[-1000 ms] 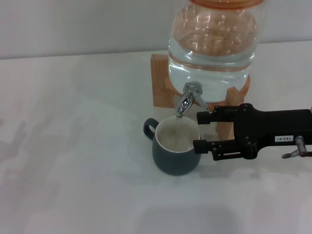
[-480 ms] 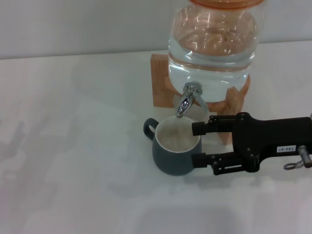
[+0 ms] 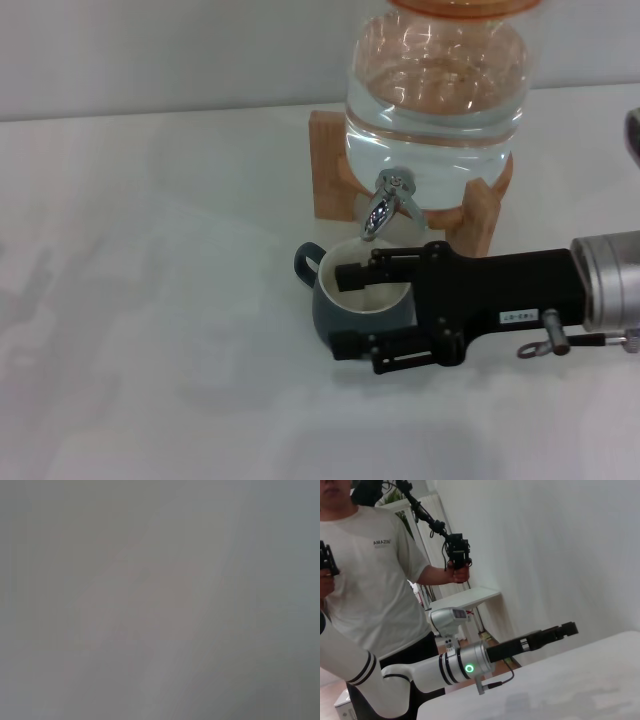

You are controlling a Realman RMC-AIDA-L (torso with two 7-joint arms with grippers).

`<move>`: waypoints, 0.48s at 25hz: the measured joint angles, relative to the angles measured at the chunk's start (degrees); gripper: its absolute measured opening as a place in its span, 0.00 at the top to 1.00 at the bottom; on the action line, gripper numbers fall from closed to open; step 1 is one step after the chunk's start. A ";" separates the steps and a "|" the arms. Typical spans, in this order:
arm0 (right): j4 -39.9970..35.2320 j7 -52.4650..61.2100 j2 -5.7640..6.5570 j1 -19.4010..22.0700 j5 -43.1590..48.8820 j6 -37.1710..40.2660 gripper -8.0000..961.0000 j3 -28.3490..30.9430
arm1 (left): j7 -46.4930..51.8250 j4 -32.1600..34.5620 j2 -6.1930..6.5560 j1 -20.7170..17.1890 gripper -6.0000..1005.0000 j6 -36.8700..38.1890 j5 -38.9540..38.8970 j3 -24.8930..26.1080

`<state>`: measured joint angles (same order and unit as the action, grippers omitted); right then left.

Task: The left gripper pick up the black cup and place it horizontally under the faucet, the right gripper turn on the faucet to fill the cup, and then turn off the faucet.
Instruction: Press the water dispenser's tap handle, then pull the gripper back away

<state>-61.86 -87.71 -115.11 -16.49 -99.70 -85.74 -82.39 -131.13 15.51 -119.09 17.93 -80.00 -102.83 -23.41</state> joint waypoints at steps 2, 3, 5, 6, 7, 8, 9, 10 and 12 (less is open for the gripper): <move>-0.32 -0.01 -0.02 -0.04 -0.75 1.36 0.19 -1.23 | 0.00 -0.01 0.00 -0.04 0.36 0.01 0.00 -0.01; -0.41 -0.01 -0.03 -0.06 -1.17 2.05 0.19 -1.77 | -0.02 -0.02 0.00 -0.08 0.36 0.00 0.00 -0.01; -0.52 -0.01 -0.03 -0.10 -1.65 3.76 0.19 -2.49 | -0.05 -0.03 -0.02 -0.20 0.36 -0.07 0.00 0.05; -0.53 -0.01 -0.03 -0.09 -1.90 4.87 0.19 -2.79 | -0.08 -0.04 -0.06 -0.29 0.36 -0.16 0.00 0.04; -0.53 -0.01 -0.03 -0.03 -2.08 5.44 0.19 -2.89 | -0.08 -0.04 -0.06 -0.34 0.36 -0.23 0.00 0.02; -0.53 -0.01 -0.03 -0.03 -2.08 5.44 0.19 -2.89 | -0.08 -0.04 -0.06 -0.34 0.36 -0.23 0.00 0.02; -0.53 -0.01 -0.03 0.10 -2.26 6.03 0.19 -2.94 | -0.07 -0.05 -0.07 -0.37 0.36 -0.29 0.00 -0.02; -0.54 -0.01 -0.03 0.21 -2.30 6.25 0.19 -2.91 | -0.06 -0.05 -0.08 -0.41 0.36 -0.32 0.00 -0.03; -0.52 -0.01 0.01 0.40 -2.32 6.49 0.19 -2.73 | -0.05 -0.05 -0.13 -0.49 0.36 -0.35 0.00 -0.05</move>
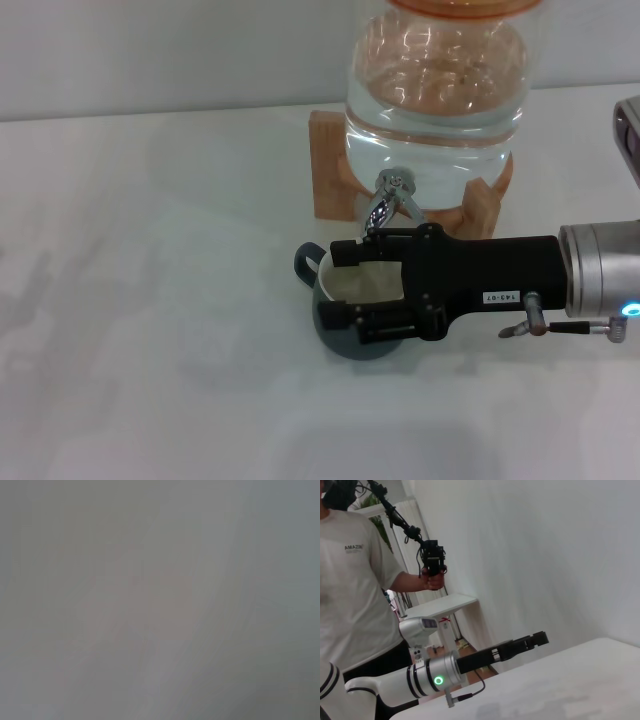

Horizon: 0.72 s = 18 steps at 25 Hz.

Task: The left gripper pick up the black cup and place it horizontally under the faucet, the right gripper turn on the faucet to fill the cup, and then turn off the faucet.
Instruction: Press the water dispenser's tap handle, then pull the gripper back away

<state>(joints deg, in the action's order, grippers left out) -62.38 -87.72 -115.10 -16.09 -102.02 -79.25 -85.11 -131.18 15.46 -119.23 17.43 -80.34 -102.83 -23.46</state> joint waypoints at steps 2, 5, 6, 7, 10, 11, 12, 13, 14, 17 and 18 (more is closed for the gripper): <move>0.13 0.00 0.02 0.15 0.01 0.03 0.19 0.18 | 0.00 0.00 -0.04 -0.06 0.36 -0.05 0.00 -0.01; 0.25 0.00 0.10 0.35 0.36 0.07 0.19 0.81 | 0.02 0.00 -0.04 -0.08 0.36 -0.21 0.00 -0.01; 0.33 0.00 0.12 0.43 0.46 0.09 0.19 1.05 | 0.02 0.00 -0.04 -0.08 0.36 -0.32 0.00 -0.01; 0.44 0.00 0.13 0.56 0.51 0.09 0.19 1.26 | 0.03 0.00 -0.04 -0.09 0.36 -0.48 0.03 -0.01; 0.56 -0.12 0.27 1.33 0.75 0.13 0.19 2.59 | 0.06 0.00 -0.09 -0.15 0.36 -0.79 0.13 -0.01; 0.56 -0.17 0.29 1.54 0.94 0.15 0.19 3.10 | 0.06 0.00 -0.09 -0.15 0.36 -0.79 0.13 -0.01; 0.56 -0.17 0.29 1.54 0.94 0.15 0.19 3.10 | 0.10 0.00 -0.12 -0.18 0.36 -0.89 0.14 -0.01; 0.56 -0.20 0.29 1.72 1.17 0.15 0.19 3.59 | 0.11 0.00 -0.13 -0.20 0.36 -1.02 0.15 -0.01; 0.56 -0.21 0.30 1.81 1.35 0.14 0.19 3.93 | 0.13 0.00 -0.13 -0.22 0.36 -1.16 0.16 -0.01; 0.56 -0.21 0.31 2.26 2.06 -0.06 0.19 5.19 | 0.14 0.00 -0.13 -0.29 0.36 -1.48 0.17 -0.01; 0.56 -0.21 0.31 2.47 2.30 -0.14 0.19 5.67 | 0.16 0.00 -0.13 -0.30 0.36 -1.51 0.16 -0.01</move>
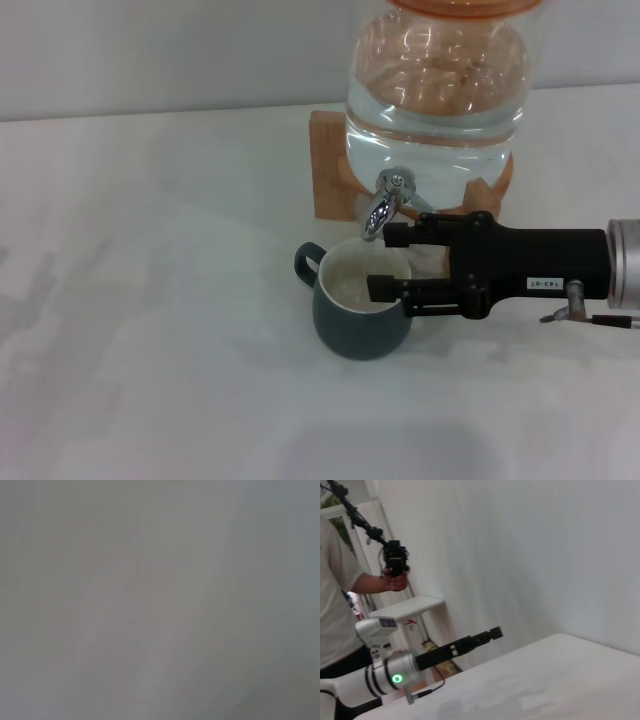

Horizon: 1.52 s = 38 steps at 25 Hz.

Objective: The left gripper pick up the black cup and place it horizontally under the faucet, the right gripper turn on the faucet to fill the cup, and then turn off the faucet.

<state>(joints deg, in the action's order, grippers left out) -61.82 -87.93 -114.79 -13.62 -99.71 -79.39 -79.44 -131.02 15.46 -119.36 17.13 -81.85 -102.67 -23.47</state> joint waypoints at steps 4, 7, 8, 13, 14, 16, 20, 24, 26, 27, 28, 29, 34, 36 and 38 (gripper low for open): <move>0.00 0.00 0.01 0.35 0.38 -0.19 0.19 0.92 | 0.14 0.00 0.00 0.00 0.36 -0.04 -0.09 0.00; 0.03 -0.04 0.01 0.36 0.41 -0.27 0.19 1.16 | 0.31 0.00 0.07 0.01 0.36 -0.06 -0.09 0.00; 0.04 -0.07 0.01 0.36 0.41 -0.26 0.19 1.22 | 0.36 0.00 0.07 0.01 0.36 -0.06 -0.07 0.00; 0.05 -0.18 0.00 0.35 0.41 0.02 0.19 1.28 | 0.42 0.00 0.09 0.09 0.36 -0.06 0.00 0.00; 0.05 -0.19 0.01 0.35 0.41 0.03 0.19 1.41 | 0.42 0.00 0.09 0.09 0.36 -0.06 0.01 0.00; 0.09 -0.20 0.00 0.35 0.41 0.00 0.19 1.92 | 0.42 0.00 0.08 0.09 0.36 -0.06 0.02 0.00; 0.20 -0.22 0.01 0.35 0.41 -0.20 0.19 2.57 | 0.42 -0.04 0.02 0.06 0.36 -0.07 0.02 0.00; 0.08 -0.38 0.09 0.69 0.40 -2.05 0.19 2.89 | 0.42 -0.07 0.00 0.02 0.36 -0.07 0.03 0.00; -0.11 -0.70 0.17 0.94 0.42 -5.58 0.19 4.24 | 0.42 -0.09 0.00 -0.13 0.36 -0.06 0.01 0.01; -0.13 -0.98 0.19 1.10 0.45 -7.96 0.19 5.31 | 0.42 -0.09 0.00 -0.21 0.36 -0.06 -0.02 0.06; -0.17 -1.26 0.19 1.37 0.44 -10.11 0.19 6.74 | 0.40 -0.09 0.01 -0.29 0.36 -0.07 -0.08 0.15; -0.17 -1.53 0.17 1.64 0.44 -12.39 0.19 8.07 | 0.37 -0.09 0.04 -0.35 0.36 -0.06 -0.14 0.24; -0.29 -3.04 0.05 5.50 -0.06 -17.44 0.19 20.81 | 0.05 0.45 0.23 -1.07 0.36 0.14 -2.04 0.43; 0.16 -4.22 0.03 6.16 -0.01 -17.41 0.19 23.22 | -0.06 0.54 0.24 -1.16 0.36 0.27 -2.63 0.44; 1.50 -6.34 0.03 7.00 0.22 -17.16 0.19 27.29 | -0.42 0.92 0.25 -1.28 0.36 0.48 -3.55 0.44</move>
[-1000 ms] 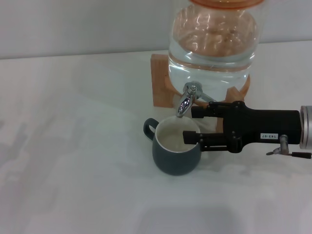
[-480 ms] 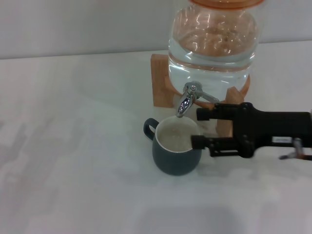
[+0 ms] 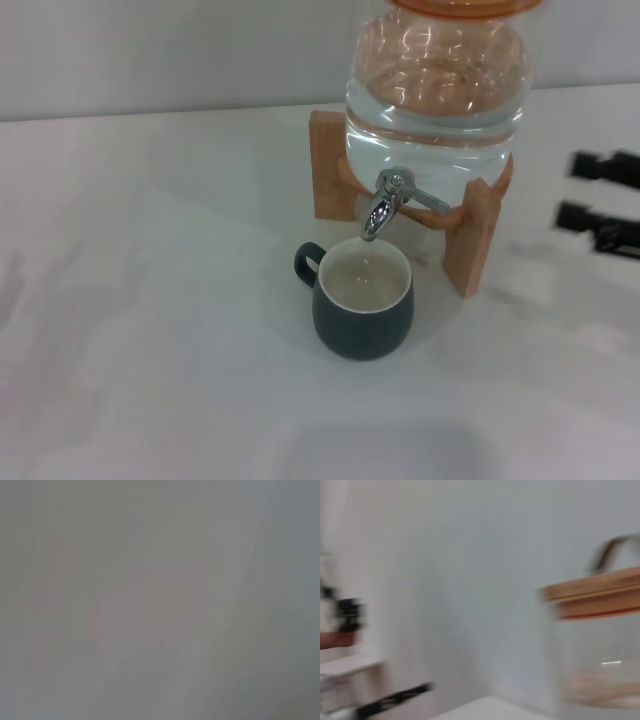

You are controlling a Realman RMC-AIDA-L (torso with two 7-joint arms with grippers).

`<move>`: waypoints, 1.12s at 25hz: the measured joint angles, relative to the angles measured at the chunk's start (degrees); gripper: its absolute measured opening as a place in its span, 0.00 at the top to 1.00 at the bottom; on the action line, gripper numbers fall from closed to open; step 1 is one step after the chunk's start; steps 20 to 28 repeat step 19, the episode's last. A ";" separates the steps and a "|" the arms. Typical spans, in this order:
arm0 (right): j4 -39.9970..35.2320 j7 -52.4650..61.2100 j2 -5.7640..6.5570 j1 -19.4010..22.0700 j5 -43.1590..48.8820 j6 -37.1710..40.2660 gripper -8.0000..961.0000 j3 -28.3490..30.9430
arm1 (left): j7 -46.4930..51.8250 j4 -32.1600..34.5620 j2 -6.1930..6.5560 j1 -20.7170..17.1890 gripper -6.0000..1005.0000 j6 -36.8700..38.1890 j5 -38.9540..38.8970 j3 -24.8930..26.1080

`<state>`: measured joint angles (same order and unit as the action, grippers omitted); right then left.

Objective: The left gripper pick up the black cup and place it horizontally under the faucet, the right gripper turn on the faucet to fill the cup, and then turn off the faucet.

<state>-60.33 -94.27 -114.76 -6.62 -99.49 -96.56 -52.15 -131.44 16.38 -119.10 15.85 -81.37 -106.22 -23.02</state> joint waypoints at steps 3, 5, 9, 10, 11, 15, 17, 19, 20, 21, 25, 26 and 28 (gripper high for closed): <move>4.12 -4.31 -0.06 0.37 -0.17 0.20 0.19 6.97 | -0.43 0.99 0.07 -0.38 0.36 0.18 -1.24 0.00; 8.01 -7.99 -0.08 0.29 -0.46 0.24 0.19 12.53 | -0.96 1.56 0.08 -0.71 0.36 0.28 -2.95 0.00; 15.14 -12.95 -0.10 -0.34 -0.51 0.33 0.19 21.32 | -1.73 1.65 0.10 -1.00 0.36 0.34 -6.10 0.00; 19.58 -16.40 -0.11 -0.69 -0.54 0.40 0.19 26.48 | -1.76 1.66 0.10 -1.11 0.36 0.35 -6.67 0.00; 23.06 -19.23 -0.11 -0.82 -0.75 0.46 0.19 30.40 | -1.84 1.66 0.10 -1.24 0.36 0.35 -7.35 0.00; 33.49 -29.51 -0.11 -0.82 -1.16 1.11 0.19 40.81 | -2.71 1.70 0.10 -1.40 0.36 0.87 -8.61 0.00; 35.08 -31.18 -0.11 -0.78 -1.15 1.32 0.19 42.32 | -2.75 1.70 0.10 -1.35 0.36 1.02 -8.70 0.00; 37.38 -33.54 -0.07 -0.69 -1.15 1.65 0.19 44.51 | -2.86 1.57 0.10 -1.20 0.36 1.07 -9.18 0.00; 37.38 -33.54 -0.07 -0.69 -1.15 1.65 0.19 44.51 | -2.86 1.57 0.10 -1.20 0.36 1.07 -9.18 0.00; 37.38 -33.54 -0.07 -0.69 -1.15 1.65 0.19 44.51 | -2.86 1.57 0.10 -1.20 0.36 1.07 -9.18 0.00; 37.38 -33.54 -0.07 -0.69 -1.15 1.65 0.19 44.51 | -2.86 1.57 0.10 -1.20 0.36 1.07 -9.18 0.00; 37.38 -33.54 -0.07 -0.69 -1.15 1.65 0.19 44.51 | -2.86 1.57 0.10 -1.20 0.36 1.07 -9.18 0.00; 37.38 -33.54 -0.07 -0.69 -1.15 1.65 0.19 44.51 | -2.86 1.57 0.10 -1.20 0.36 1.07 -9.18 0.00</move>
